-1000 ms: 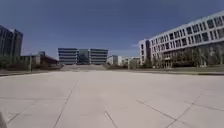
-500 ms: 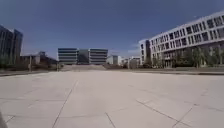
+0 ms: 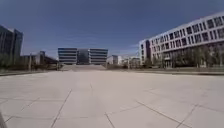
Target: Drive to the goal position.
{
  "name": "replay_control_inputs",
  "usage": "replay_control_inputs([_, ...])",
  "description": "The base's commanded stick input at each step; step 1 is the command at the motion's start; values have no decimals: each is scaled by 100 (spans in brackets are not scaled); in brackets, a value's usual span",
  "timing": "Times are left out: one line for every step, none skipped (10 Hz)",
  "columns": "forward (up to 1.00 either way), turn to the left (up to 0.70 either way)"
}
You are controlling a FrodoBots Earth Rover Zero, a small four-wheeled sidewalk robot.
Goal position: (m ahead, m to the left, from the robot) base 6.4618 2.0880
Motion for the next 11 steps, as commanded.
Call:
replay_control_inputs([9,-5])
replay_control_inputs([9,-5])
replay_control_inputs([9,-5])
replay_control_inputs([9,-5])
replay_control_inputs([9,-5])
replay_control_inputs([9,-5])
replay_control_inputs([9,-5])
replay_control_inputs([9,-5])
replay_control_inputs([9,-5])
replay_control_inputs([9,-5])
replay_control_inputs([9,-5])
